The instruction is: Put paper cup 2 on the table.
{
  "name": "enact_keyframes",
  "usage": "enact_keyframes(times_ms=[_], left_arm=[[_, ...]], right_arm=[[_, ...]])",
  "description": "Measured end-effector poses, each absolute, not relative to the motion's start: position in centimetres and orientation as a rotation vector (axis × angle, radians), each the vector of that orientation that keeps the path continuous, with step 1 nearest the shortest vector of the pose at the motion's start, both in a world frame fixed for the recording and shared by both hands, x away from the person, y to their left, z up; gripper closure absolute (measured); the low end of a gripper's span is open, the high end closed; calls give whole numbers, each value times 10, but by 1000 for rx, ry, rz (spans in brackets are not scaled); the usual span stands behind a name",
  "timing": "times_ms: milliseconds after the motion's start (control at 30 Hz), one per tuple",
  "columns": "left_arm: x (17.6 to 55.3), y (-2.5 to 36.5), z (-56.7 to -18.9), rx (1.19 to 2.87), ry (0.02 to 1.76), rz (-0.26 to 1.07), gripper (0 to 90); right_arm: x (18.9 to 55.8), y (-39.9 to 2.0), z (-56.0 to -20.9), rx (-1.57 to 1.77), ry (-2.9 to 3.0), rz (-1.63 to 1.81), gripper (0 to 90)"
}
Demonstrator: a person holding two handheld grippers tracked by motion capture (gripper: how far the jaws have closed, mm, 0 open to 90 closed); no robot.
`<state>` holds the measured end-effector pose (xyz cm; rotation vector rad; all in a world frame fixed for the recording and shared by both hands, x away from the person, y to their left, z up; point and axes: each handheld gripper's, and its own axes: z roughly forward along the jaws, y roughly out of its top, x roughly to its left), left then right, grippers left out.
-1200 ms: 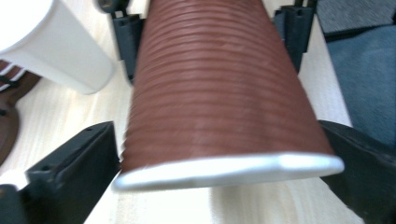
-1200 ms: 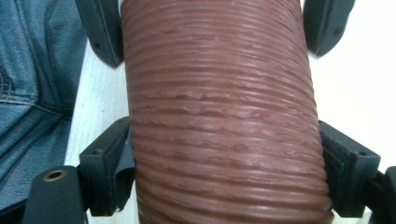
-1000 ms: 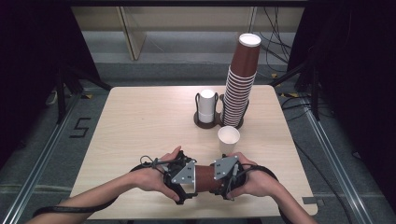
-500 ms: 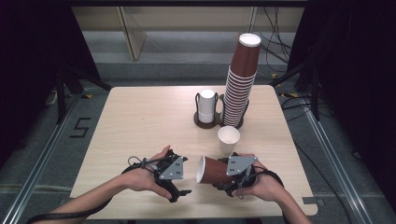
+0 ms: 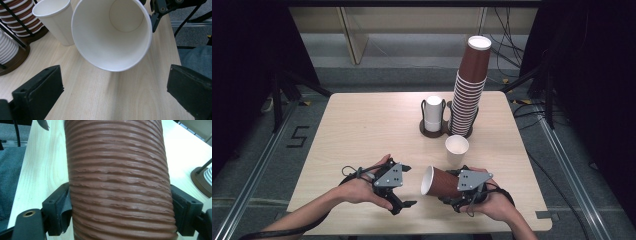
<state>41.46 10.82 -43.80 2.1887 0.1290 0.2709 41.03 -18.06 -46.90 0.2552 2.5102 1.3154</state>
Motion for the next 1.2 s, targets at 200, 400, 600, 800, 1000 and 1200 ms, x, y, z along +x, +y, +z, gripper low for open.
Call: enact_keyframes(times_ms=[200,400,600,800,1000,1200], left_arm=[[418,105,-438,2162,133,245,0],[422,99,-432,2162,119,239,0],[417,101,-425,2132,132,216,0],[416,103,-423,2103,123,195,0],[421,99,-426,2119,126,182,0],[424,93,-426,2128,113,168,0]], right_arm=[[410,-181,-472,244,2498,1353,192],[412,-185,-472,232,2468,1372,192],[408,-183,-471,219,2429,1390,192],[406,-177,-470,185,2430,1392,192],[406,-178,-470,176,2426,1405,192],[404,-180,-468,166,2406,1408,192]])
